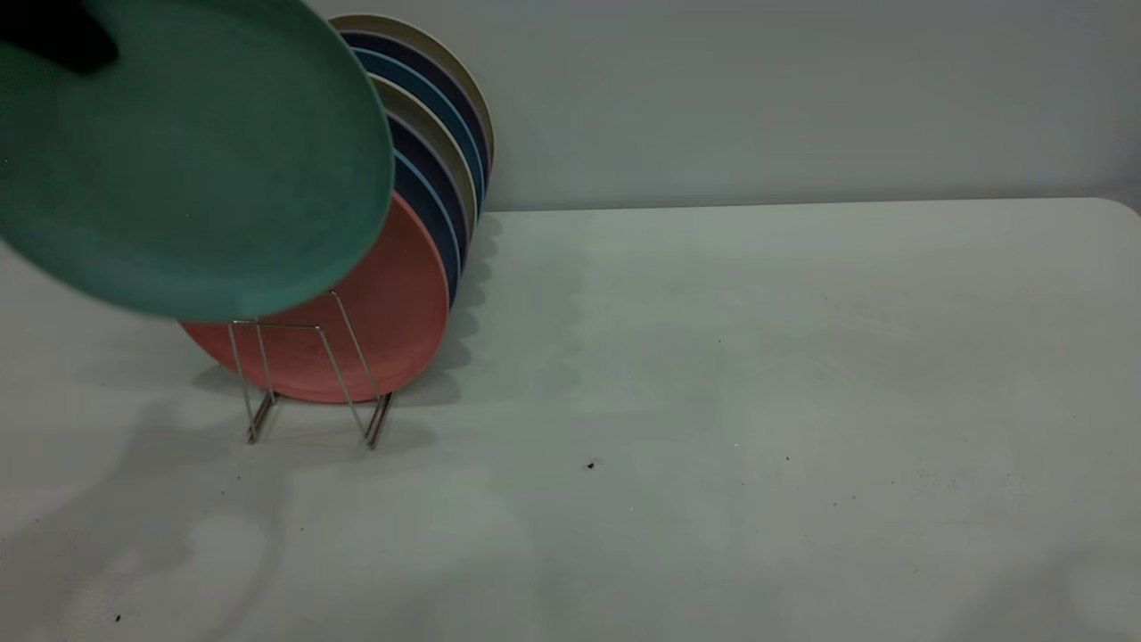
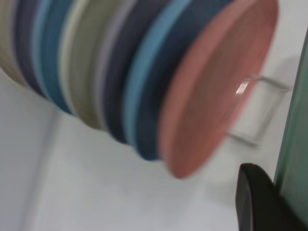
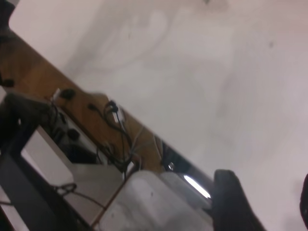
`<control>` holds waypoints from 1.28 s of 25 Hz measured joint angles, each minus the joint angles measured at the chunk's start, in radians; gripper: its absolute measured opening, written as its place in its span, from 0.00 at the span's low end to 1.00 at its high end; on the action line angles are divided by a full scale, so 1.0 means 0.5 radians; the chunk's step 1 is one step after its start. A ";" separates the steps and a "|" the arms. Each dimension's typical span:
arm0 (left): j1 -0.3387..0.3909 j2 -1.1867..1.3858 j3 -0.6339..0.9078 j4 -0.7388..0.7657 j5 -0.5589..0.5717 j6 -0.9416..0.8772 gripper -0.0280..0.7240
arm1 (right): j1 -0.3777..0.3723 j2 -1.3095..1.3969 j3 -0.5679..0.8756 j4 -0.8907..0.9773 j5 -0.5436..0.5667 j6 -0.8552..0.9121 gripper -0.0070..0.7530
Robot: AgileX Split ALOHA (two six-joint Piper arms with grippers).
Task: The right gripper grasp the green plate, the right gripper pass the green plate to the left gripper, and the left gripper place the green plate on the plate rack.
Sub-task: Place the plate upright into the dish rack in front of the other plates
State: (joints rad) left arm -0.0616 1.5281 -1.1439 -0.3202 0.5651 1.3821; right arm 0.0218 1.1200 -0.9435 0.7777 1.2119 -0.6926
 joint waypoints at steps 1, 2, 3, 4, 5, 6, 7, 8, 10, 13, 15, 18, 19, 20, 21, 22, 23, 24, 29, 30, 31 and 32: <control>0.000 0.000 0.000 -0.015 -0.046 0.123 0.19 | 0.000 -0.110 0.094 -0.022 0.002 0.016 0.49; 0.000 0.000 0.000 -0.030 -0.089 0.237 0.19 | 0.000 -0.200 0.184 -0.046 0.008 0.032 0.49; 0.000 0.004 0.000 -0.039 -0.122 0.328 0.19 | 0.000 -0.305 0.268 -0.072 0.008 0.058 0.49; 0.000 0.010 0.000 -0.044 -0.154 0.438 0.19 | 0.000 -0.405 0.333 -0.101 0.006 0.090 0.49; 0.000 0.023 0.000 -0.049 -0.177 0.545 0.19 | 0.000 -0.486 0.403 -0.131 0.001 0.131 0.49; 0.000 0.034 0.000 -0.059 -0.188 0.641 0.19 | 0.000 -0.578 0.466 -0.166 -0.009 0.163 0.49; 0.000 0.053 0.000 -0.072 -0.193 0.711 0.19 | 0.000 -0.680 0.513 -0.203 -0.017 0.200 0.49; 0.000 0.075 0.000 -0.086 -0.197 0.771 0.19 | 0.000 -0.750 0.566 -0.246 -0.024 0.239 0.49; 0.000 0.121 0.000 -0.122 -0.216 0.831 0.19 | 0.000 -0.897 0.633 -0.329 -0.039 0.314 0.49; 0.000 0.185 0.000 -0.163 -0.273 0.853 0.19 | 0.000 -1.050 0.689 -0.462 -0.044 0.447 0.49; 0.000 0.215 0.000 -0.205 -0.313 0.857 0.19 | 0.000 -1.130 0.691 -0.533 -0.044 0.521 0.49; 0.000 0.239 0.000 -0.278 -0.336 0.859 0.19 | 0.000 -1.200 0.691 -0.614 -0.044 0.568 0.49; 0.000 0.248 0.000 -0.296 -0.336 0.859 0.19 | 0.000 -1.209 0.691 -0.634 -0.044 0.581 0.49; 0.000 0.253 0.000 -0.316 -0.336 0.859 0.19 | 0.000 -1.213 0.693 -0.649 -0.044 0.588 0.49; 0.000 0.263 0.000 -0.328 -0.336 0.859 0.19 | 0.000 -1.213 0.693 -0.659 -0.044 0.593 0.49; 0.000 0.272 0.000 -0.332 -0.336 0.859 0.19 | 0.000 -1.213 0.693 -0.666 -0.044 0.595 0.49; 0.000 0.282 0.000 -0.332 -0.336 0.859 0.19 | 0.000 -1.213 0.693 -0.671 -0.044 0.595 0.49; 0.000 0.294 0.000 -0.332 -0.336 0.859 0.19 | 0.000 -1.213 0.693 -0.674 -0.044 0.596 0.49; 0.000 0.336 0.000 -0.338 -0.336 0.873 0.19 | 0.000 -1.213 0.693 -0.681 -0.044 0.596 0.49; 0.000 0.346 0.000 -0.340 -0.336 0.872 0.19 | 0.000 -1.213 0.693 -0.685 -0.044 0.596 0.49; 0.000 0.352 0.000 -0.340 -0.336 0.872 0.19 | 0.000 -1.213 0.693 -0.685 -0.046 0.596 0.49; 0.000 0.366 0.000 -0.340 -0.336 0.872 0.19 | 0.000 -1.213 0.693 -0.691 -0.048 0.596 0.49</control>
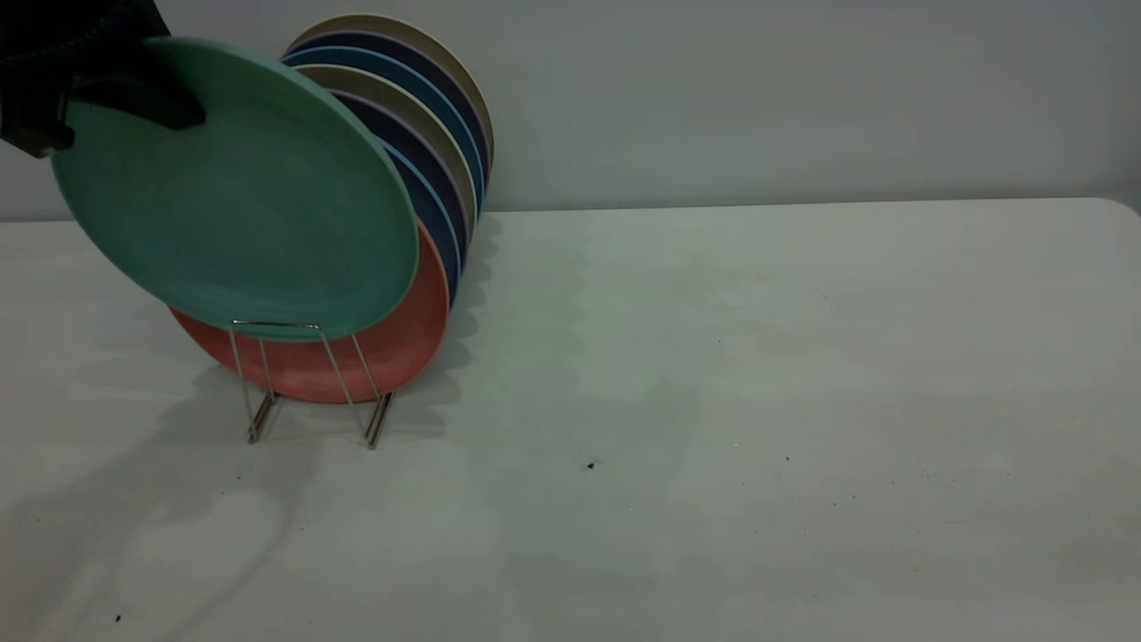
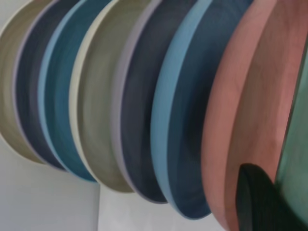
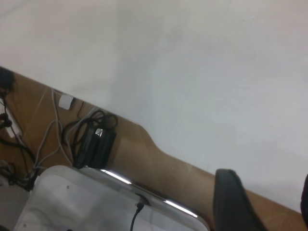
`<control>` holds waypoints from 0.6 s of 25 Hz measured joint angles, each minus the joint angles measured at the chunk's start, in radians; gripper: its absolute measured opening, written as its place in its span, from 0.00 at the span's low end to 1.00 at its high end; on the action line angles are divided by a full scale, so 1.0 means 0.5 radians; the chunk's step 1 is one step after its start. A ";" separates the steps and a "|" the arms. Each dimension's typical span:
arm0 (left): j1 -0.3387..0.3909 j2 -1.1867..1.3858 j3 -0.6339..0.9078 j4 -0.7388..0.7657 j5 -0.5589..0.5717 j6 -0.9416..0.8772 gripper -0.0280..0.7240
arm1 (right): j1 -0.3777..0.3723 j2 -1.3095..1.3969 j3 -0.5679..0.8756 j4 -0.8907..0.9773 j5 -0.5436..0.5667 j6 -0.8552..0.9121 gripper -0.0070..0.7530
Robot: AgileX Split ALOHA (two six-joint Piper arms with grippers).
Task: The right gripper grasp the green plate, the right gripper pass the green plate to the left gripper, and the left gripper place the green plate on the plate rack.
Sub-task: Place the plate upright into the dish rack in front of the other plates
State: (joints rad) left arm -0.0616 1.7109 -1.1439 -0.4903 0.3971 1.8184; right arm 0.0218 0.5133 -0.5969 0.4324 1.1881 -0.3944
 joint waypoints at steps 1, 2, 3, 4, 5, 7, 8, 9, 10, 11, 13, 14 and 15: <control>0.000 0.010 0.000 0.000 0.000 0.000 0.19 | 0.000 0.000 0.000 -0.006 -0.003 0.000 0.49; 0.000 0.021 0.000 0.000 0.000 0.000 0.19 | 0.000 0.000 0.000 -0.018 -0.008 0.000 0.49; 0.000 0.036 0.000 0.000 0.000 0.002 0.19 | 0.000 0.000 0.000 -0.029 -0.010 0.000 0.49; 0.000 0.053 0.000 0.000 0.000 0.002 0.19 | 0.000 0.000 0.000 -0.037 -0.012 0.000 0.49; 0.000 0.070 0.000 0.000 0.000 0.002 0.19 | 0.000 0.000 0.000 -0.041 -0.014 0.000 0.49; 0.000 0.102 0.000 -0.001 -0.001 0.002 0.19 | 0.000 0.000 0.000 -0.049 -0.016 0.000 0.49; 0.000 0.123 0.000 -0.001 -0.003 0.002 0.19 | 0.000 0.000 0.000 -0.054 -0.016 0.000 0.49; 0.000 0.137 0.000 -0.001 -0.010 0.002 0.19 | 0.000 0.000 0.000 -0.058 -0.016 0.000 0.49; 0.000 0.151 0.000 -0.001 -0.017 0.002 0.19 | 0.000 0.000 0.000 -0.060 -0.018 0.000 0.49; 0.000 0.162 0.000 -0.001 -0.024 0.002 0.19 | 0.000 0.000 0.000 -0.062 -0.018 0.000 0.49; 0.000 0.182 0.000 -0.004 -0.039 0.002 0.19 | 0.000 0.000 0.000 -0.062 -0.018 0.000 0.49; 0.000 0.187 0.000 -0.006 -0.040 0.002 0.19 | 0.000 0.000 0.000 -0.062 -0.019 0.000 0.49; 0.000 0.191 0.000 -0.006 -0.042 0.002 0.19 | 0.000 0.000 0.000 -0.064 -0.020 0.000 0.49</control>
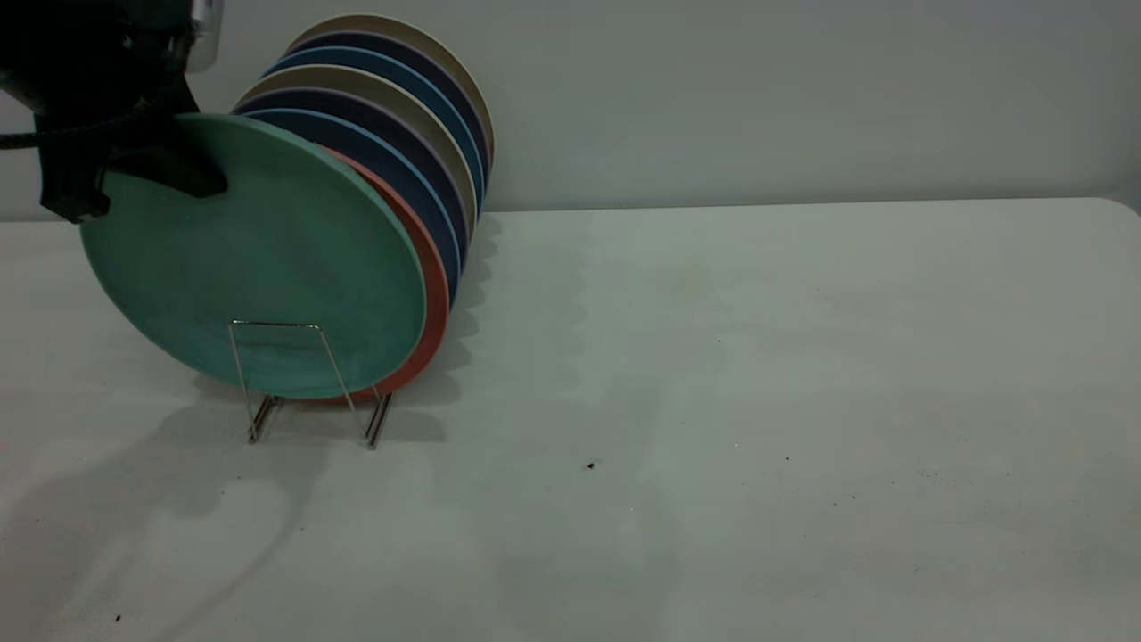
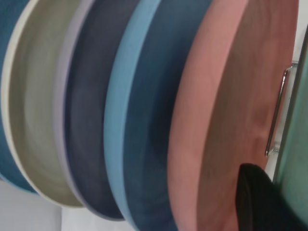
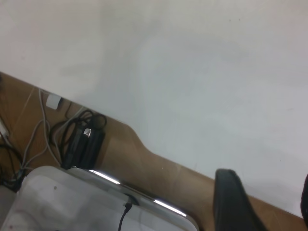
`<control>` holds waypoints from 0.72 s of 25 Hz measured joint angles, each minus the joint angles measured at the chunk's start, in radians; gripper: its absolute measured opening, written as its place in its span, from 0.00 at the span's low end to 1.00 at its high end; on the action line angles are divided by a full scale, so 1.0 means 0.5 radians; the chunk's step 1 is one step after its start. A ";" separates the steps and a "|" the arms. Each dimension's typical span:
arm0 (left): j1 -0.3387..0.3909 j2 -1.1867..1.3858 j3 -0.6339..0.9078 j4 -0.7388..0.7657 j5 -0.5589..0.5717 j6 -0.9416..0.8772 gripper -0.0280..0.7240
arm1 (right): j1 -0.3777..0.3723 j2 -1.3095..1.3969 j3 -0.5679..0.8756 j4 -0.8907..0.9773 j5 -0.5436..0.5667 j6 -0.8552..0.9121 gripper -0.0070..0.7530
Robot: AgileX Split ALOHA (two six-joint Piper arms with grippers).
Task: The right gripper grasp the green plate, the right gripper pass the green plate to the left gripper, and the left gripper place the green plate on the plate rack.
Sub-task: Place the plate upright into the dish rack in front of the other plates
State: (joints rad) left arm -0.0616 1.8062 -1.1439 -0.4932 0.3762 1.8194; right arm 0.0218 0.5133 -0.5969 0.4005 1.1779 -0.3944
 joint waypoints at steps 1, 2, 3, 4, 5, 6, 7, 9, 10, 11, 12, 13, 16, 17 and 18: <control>0.000 0.004 0.000 0.000 0.000 0.000 0.19 | 0.000 0.000 0.000 0.000 0.000 0.000 0.49; 0.000 0.004 0.000 0.000 0.000 -0.002 0.19 | 0.000 0.000 0.000 0.000 0.000 0.000 0.49; 0.000 0.004 0.000 0.000 -0.001 -0.002 0.19 | 0.000 0.000 0.000 -0.001 0.000 0.000 0.49; 0.000 0.006 0.000 0.000 -0.001 -0.002 0.19 | 0.000 0.000 0.000 -0.002 0.000 0.000 0.49; 0.000 0.006 0.000 0.000 -0.002 -0.004 0.20 | 0.000 0.000 0.000 -0.002 0.000 0.000 0.49; 0.000 0.006 0.000 0.000 -0.002 -0.009 0.21 | 0.000 0.000 0.000 -0.002 0.000 0.000 0.49; 0.000 0.006 0.000 0.000 -0.002 -0.014 0.23 | 0.000 0.000 0.000 -0.004 0.000 0.000 0.49; 0.000 0.006 0.000 -0.002 -0.002 -0.055 0.29 | 0.000 0.000 0.000 -0.004 0.000 0.000 0.49; 0.000 0.006 0.000 -0.002 0.000 -0.075 0.33 | 0.000 0.000 0.000 -0.004 0.000 0.000 0.49; 0.000 0.006 0.000 -0.004 0.000 -0.098 0.36 | 0.000 0.000 0.000 -0.004 0.000 0.000 0.49; 0.000 0.006 0.000 -0.006 0.000 -0.113 0.40 | 0.000 0.000 0.000 -0.004 0.000 0.000 0.49; 0.000 0.006 0.000 -0.006 0.000 -0.119 0.43 | 0.000 0.000 0.000 -0.004 0.000 0.000 0.49; 0.000 0.006 0.000 -0.008 0.000 -0.133 0.51 | 0.000 0.000 0.000 -0.004 0.000 0.000 0.49; 0.000 0.006 0.000 -0.008 0.000 -0.148 0.52 | 0.000 0.000 0.000 -0.004 0.000 0.000 0.49; 0.000 0.006 0.000 -0.008 0.000 -0.161 0.53 | 0.000 0.000 0.000 -0.004 0.000 0.000 0.49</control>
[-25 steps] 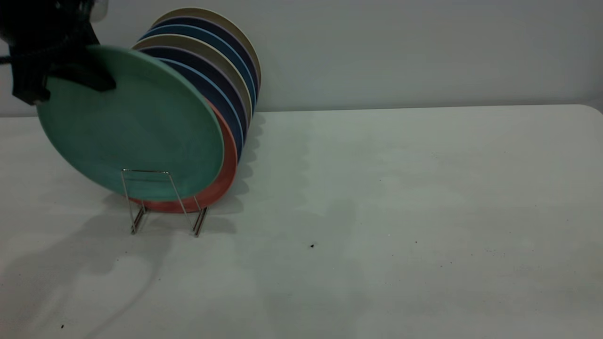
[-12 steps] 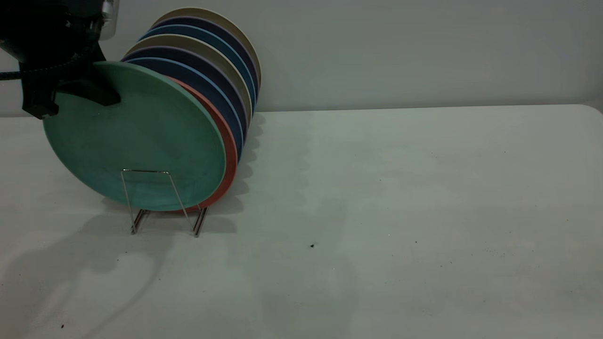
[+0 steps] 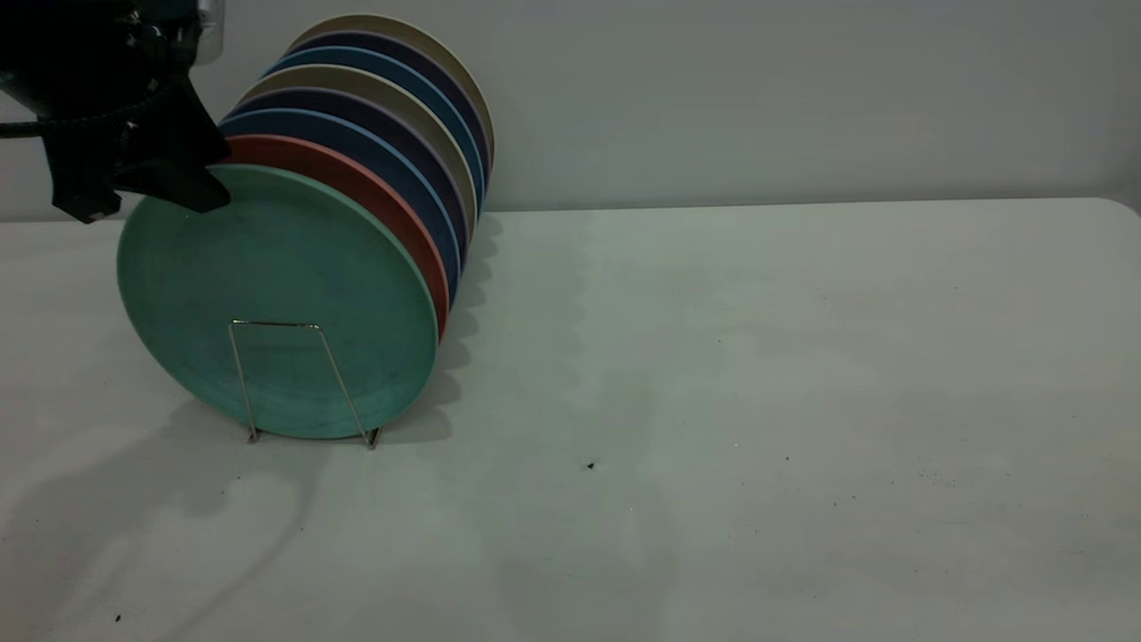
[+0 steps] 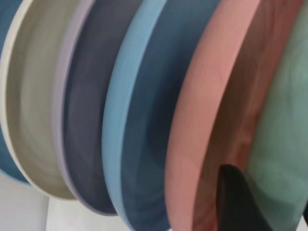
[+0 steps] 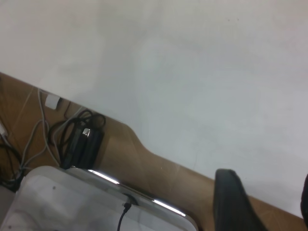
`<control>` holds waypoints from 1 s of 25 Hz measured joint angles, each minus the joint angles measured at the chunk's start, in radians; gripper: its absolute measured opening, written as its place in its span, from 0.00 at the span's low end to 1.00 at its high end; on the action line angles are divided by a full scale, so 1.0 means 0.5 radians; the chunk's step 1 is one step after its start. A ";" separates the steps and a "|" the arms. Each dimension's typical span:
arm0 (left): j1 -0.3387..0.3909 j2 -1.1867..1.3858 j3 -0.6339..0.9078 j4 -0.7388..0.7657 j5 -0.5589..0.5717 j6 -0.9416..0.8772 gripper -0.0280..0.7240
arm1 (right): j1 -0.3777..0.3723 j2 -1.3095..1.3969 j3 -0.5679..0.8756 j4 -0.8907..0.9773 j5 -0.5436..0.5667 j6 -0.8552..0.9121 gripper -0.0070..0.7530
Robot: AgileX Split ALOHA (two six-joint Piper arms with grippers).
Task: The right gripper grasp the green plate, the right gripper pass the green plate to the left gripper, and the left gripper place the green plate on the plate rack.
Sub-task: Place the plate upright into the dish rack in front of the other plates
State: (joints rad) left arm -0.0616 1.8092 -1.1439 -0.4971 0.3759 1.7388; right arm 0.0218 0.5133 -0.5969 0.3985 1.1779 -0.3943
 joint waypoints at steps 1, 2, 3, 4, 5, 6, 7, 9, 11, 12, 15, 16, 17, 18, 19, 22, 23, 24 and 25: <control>0.000 0.000 0.000 0.000 0.000 -0.013 0.54 | 0.000 0.000 0.000 0.000 0.000 0.000 0.49; 0.000 0.000 0.000 0.000 0.000 -0.030 0.54 | 0.000 0.000 0.000 0.000 0.000 0.000 0.49; 0.000 0.000 0.000 0.000 0.000 -0.048 0.54 | 0.000 0.000 0.000 0.000 0.000 0.000 0.49; 0.000 0.000 0.000 0.000 0.006 -0.065 0.54 | 0.000 0.000 0.000 0.000 0.000 0.000 0.49; 0.000 0.000 0.000 0.000 0.017 -0.083 0.54 | 0.000 0.000 0.000 0.000 0.000 0.000 0.49; 0.000 -0.007 0.000 0.000 0.032 -0.099 0.54 | 0.000 0.000 0.000 0.000 0.000 0.000 0.49; 0.000 -0.017 0.000 0.000 0.054 -0.117 0.54 | 0.000 0.000 0.000 0.000 0.000 0.000 0.49; 0.000 -0.046 0.000 0.000 0.091 -0.154 0.54 | 0.000 0.000 0.000 0.000 0.000 0.000 0.49; 0.000 -0.075 0.000 0.000 0.120 -0.168 0.54 | 0.000 0.000 0.000 0.000 0.002 0.000 0.49; 0.000 -0.087 0.000 0.000 0.141 -0.188 0.54 | 0.000 0.000 0.000 0.000 0.002 0.000 0.49; 0.000 -0.097 0.000 0.002 0.172 -0.218 0.56 | 0.000 0.000 0.000 -0.011 0.002 0.000 0.49; 0.000 -0.097 0.000 0.002 0.179 -0.220 0.57 | 0.000 0.000 0.000 -0.023 0.002 0.000 0.49; 0.000 -0.097 0.000 0.002 0.181 -0.223 0.57 | 0.000 0.000 0.000 -0.043 0.002 0.000 0.49; 0.000 -0.099 0.000 0.002 0.183 -0.223 0.58 | 0.000 0.000 0.000 -0.056 0.002 0.000 0.49; 0.000 -0.106 0.000 0.002 0.185 -0.223 0.58 | 0.000 0.000 0.000 -0.060 0.002 0.000 0.49; 0.000 -0.169 0.000 0.005 0.194 -0.224 0.58 | 0.000 0.000 0.000 -0.069 0.002 0.004 0.49; 0.000 -0.197 0.000 0.005 0.197 -0.229 0.58 | 0.000 0.000 0.000 -0.069 0.002 0.006 0.49; 0.000 -0.234 0.000 0.006 0.201 -0.243 0.58 | 0.000 0.000 0.000 -0.069 0.007 0.010 0.49; 0.000 -0.279 0.000 0.006 0.209 -0.264 0.58 | 0.000 0.000 0.000 -0.069 0.018 0.016 0.49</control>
State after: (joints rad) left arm -0.0616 1.6695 -1.1439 -0.4941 0.4803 1.6068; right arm 0.0218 0.5133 -0.5969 0.3642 1.1869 -0.3864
